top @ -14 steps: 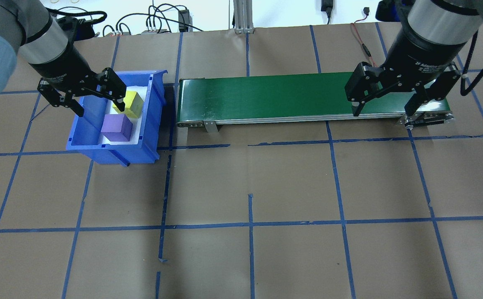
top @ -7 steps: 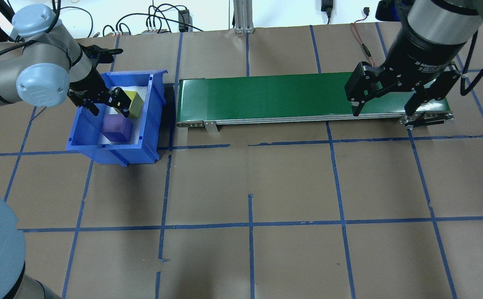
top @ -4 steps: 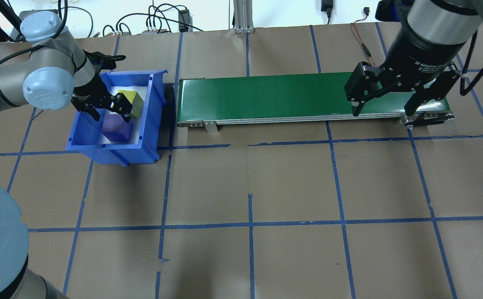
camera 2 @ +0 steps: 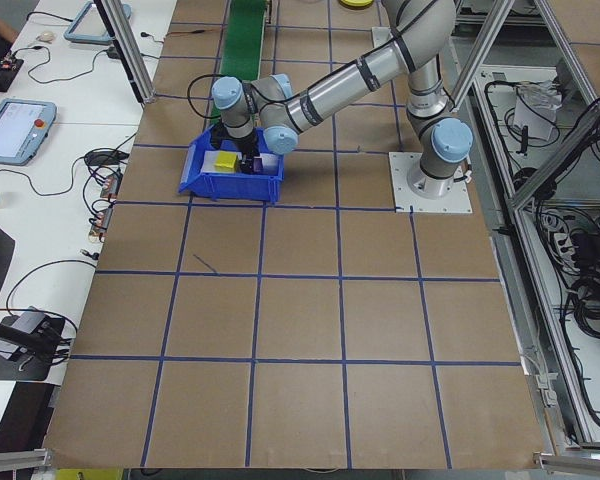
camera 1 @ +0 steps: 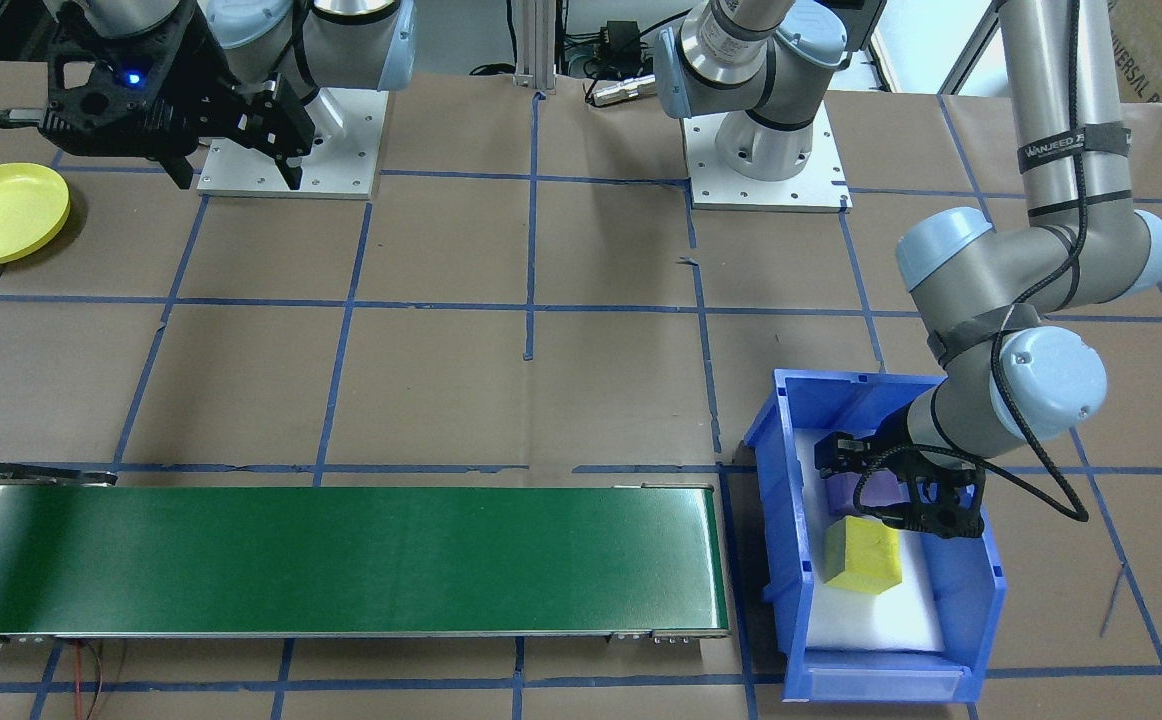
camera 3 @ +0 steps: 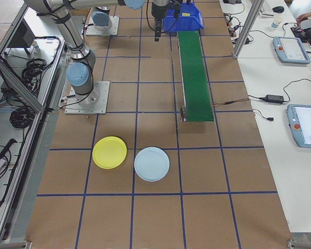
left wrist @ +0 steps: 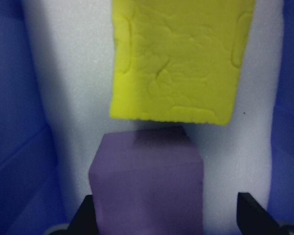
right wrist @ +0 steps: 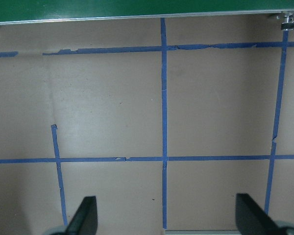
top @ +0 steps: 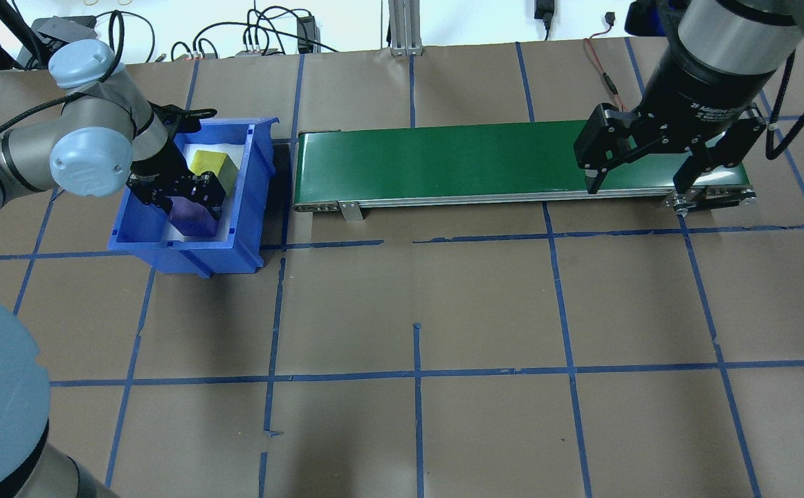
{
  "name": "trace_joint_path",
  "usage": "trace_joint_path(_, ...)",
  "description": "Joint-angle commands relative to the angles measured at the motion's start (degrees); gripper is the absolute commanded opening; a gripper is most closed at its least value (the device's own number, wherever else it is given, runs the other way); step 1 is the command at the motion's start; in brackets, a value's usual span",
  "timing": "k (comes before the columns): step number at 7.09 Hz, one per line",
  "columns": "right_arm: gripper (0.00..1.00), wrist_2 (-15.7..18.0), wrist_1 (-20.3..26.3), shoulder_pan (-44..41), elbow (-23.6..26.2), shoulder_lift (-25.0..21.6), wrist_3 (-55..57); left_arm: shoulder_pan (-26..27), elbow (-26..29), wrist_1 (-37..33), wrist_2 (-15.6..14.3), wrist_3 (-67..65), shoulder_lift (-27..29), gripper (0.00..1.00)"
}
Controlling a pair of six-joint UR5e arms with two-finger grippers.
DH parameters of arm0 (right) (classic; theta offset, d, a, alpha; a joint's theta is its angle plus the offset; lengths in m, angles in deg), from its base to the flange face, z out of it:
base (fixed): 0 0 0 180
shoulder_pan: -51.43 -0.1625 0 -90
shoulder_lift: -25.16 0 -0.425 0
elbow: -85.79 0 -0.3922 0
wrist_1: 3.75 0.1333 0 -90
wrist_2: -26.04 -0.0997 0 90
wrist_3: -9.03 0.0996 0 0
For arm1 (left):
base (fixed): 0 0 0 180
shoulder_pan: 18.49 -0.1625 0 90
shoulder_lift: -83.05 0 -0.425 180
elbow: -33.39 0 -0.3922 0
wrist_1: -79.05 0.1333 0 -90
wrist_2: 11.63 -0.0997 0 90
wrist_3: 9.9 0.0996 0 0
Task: Move block left to right into plate
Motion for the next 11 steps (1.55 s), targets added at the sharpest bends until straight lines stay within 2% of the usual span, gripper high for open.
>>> trace_joint_path(1, 1.0, -0.08, 0.0, 0.0, 0.0, 0.0, -0.02, 0.0, 0.13, 0.24, -0.36, 0.3, -0.99, 0.34)
trace_joint_path(3, 1.0, -0.08, 0.0, 0.0, 0.0, 0.0, -0.02, 0.53, 1.97, -1.5, -0.45, -1.27, -9.48, 0.33)
trace_joint_path(4, 1.0, 0.0, -0.09, 0.17, 0.0, 0.0, -0.02, 1.05, 2.5, -2.82, 0.33, -3.28, -13.79, 0.33)
trace_joint_path(5, 1.0, -0.17, 0.17, 1.31, 0.0, -0.09, -0.02, 2.88, 3.55, -3.01, 2.43, -6.35, -14.71, 0.33)
trace_joint_path(6, 1.0, -0.26, 0.44, 1.58, 0.09, -0.09, -0.02, 5.6, 4.6, -2.75, 4.71, -10.47, -14.54, 0.33)
trace_joint_path(8, 1.0, -0.26, 0.35, 1.67, 0.0, -0.09, -0.02, 10.79, 4.61, 1.09, 5.96, -14.89, -13.32, 0.33)
trace_joint_path(11, 1.0, -0.26, 0.35, 1.93, 0.0, -0.09, 0.07, 13.96, 4.44, 13.83, 15.78, -20.86, -3.41, 0.33)
